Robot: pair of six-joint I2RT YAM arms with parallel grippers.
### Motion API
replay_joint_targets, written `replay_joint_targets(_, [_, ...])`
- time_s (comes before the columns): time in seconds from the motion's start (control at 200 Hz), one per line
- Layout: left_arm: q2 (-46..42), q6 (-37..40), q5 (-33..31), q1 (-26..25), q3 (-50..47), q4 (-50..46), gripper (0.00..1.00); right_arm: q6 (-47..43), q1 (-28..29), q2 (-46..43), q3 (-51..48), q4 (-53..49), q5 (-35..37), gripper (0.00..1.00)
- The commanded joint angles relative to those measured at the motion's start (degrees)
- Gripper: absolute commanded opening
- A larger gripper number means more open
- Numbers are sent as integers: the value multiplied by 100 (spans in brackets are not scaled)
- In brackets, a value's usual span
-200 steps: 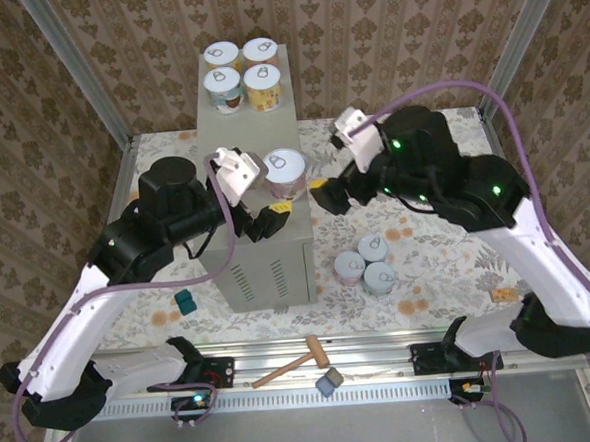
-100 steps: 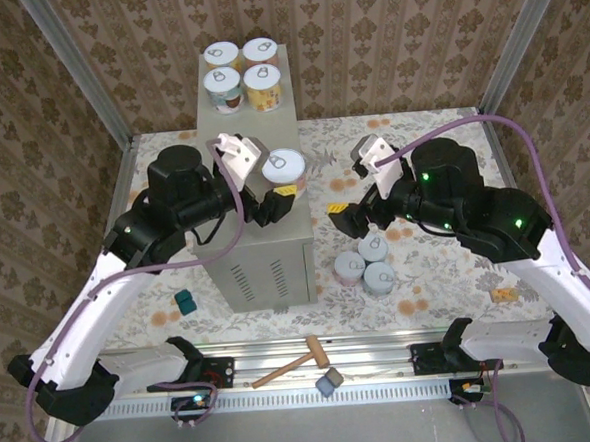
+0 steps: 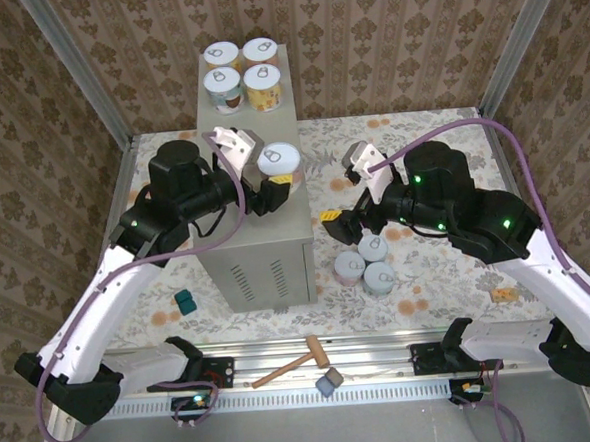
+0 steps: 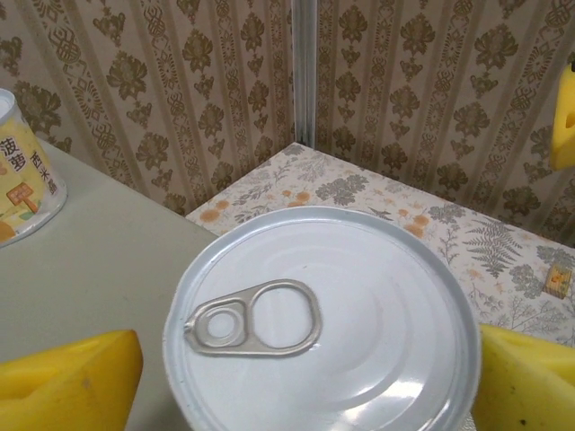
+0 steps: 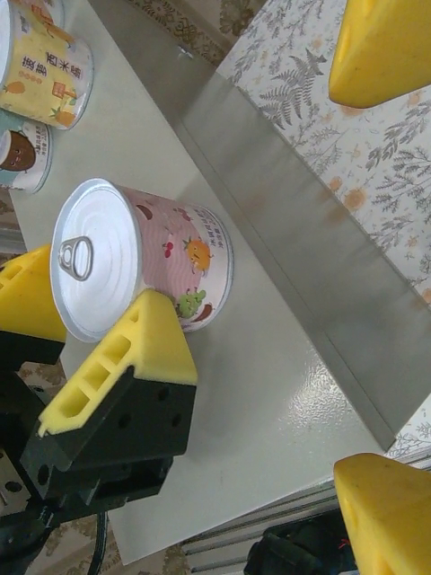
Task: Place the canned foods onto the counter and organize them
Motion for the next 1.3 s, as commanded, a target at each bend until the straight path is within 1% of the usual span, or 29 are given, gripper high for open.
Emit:
replay_joint_targets(0.0, [-10, -80, 138, 91, -40, 229, 86, 31, 1, -135, -136, 285, -91, 100])
replay_joint_targets(0.11, [-61, -64, 114, 148, -40, 208, 81, 20, 2, -92, -204, 377, -97, 100])
replay_joint_targets(0.3, [-164, -5, -20, 339, 30, -40, 80, 0, 2, 47, -264, 563, -128, 100])
replay_joint_targets(0.575, [-239, 37, 179, 1037, 166, -453, 81, 25, -1, 285, -281, 935, -260, 100])
replay_joint_targets(0.66, [-239, 36, 247, 1157, 153, -458, 81, 28, 0, 353, -283, 1005, -267, 100])
replay_joint_targets(0.675, [-238, 29, 266, 1309, 146, -455, 81, 27, 3, 359, -283, 1015, -263, 100])
replay_joint_targets(0.7, [-239, 27, 284, 1376, 145, -455, 81, 24, 0, 381, -274, 1026, -265, 100])
replay_joint_targets(0.855, [-170, -33, 443, 1651, 149, -389, 81, 18, -4, 484, -239, 1083, -244, 100])
replay_joint_targets(0.89, [-156, -56, 535, 1696, 153, -368, 82, 18, -11, 491, -236, 1088, -235, 100])
replay_joint_targets(0.985, [-109, -83, 725, 1734, 149, -315, 92, 9, -12, 538, -213, 1097, -225, 100])
replay_joint_targets(1.07, [-60, -113, 838, 1734, 153, -248, 97, 0, -5, 551, -209, 1114, -229, 100])
replay_joint_targets(1.295, [144, -305, 937, 1734, 180, 10, 99, 8, -6, 517, -262, 1144, -216, 100])
